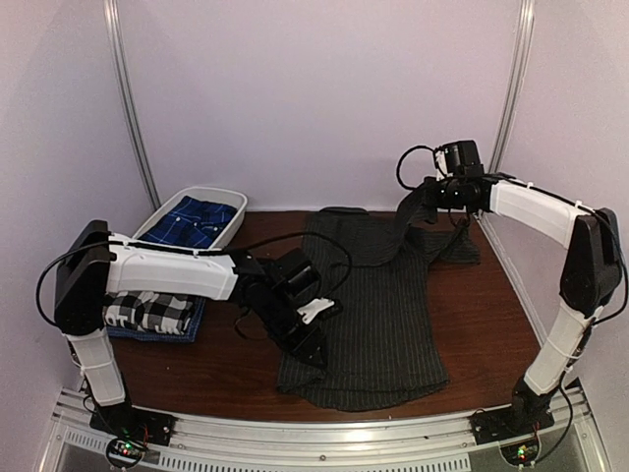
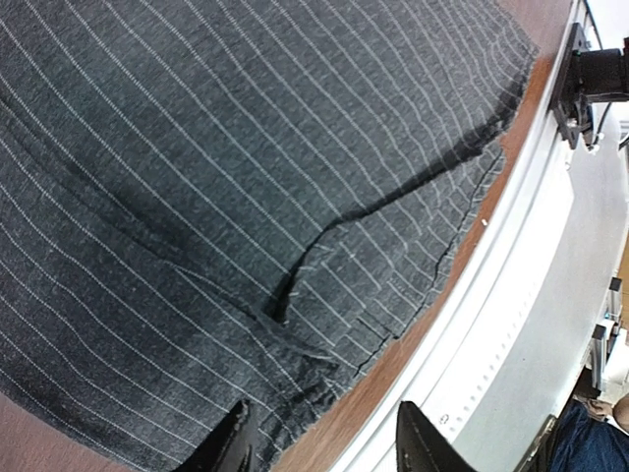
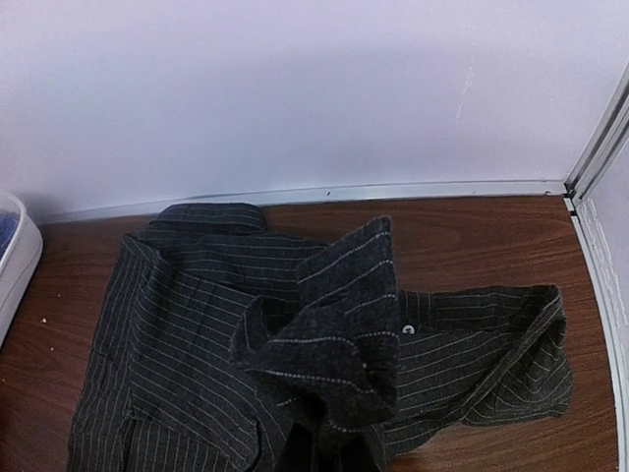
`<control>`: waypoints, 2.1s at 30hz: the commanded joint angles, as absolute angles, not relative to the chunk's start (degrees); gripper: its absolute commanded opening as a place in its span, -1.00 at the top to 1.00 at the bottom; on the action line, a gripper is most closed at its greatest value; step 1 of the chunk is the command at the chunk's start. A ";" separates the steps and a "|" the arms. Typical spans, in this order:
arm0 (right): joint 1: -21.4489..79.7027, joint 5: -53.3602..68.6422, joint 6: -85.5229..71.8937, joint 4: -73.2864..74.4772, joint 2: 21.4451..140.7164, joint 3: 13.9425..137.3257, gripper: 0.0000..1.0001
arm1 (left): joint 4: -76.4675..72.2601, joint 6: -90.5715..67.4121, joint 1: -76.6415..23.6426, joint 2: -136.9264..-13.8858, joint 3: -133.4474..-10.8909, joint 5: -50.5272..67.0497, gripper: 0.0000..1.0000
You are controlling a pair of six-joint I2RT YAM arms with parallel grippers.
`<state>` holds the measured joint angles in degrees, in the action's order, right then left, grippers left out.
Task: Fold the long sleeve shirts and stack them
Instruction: Fold the flattened shirt at the center of the board, then place the sleeve of the 1/3-folded shirt.
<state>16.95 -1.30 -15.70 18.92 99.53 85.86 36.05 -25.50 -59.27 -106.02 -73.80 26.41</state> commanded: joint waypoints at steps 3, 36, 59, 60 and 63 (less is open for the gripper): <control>20.91 -0.37 -12.19 18.83 97.23 83.34 0.92 | 31.39 -27.18 -56.51 -102.53 -74.51 29.66 0.02; 50.27 8.04 -12.34 23.76 113.86 82.94 0.38 | 18.73 -35.17 -41.22 -96.96 -59.63 28.43 0.13; 39.59 21.87 -24.95 6.62 108.43 68.86 -0.32 | 15.52 -36.06 -40.42 -102.89 -67.68 24.63 0.00; 38.94 22.97 -25.66 5.09 108.61 68.15 -0.33 | 15.26 -36.18 -40.16 -104.18 -68.79 24.73 -0.01; 38.12 25.35 -27.34 2.45 110.00 67.56 -0.32 | 15.51 -36.59 -39.37 -108.12 -72.72 25.07 -0.03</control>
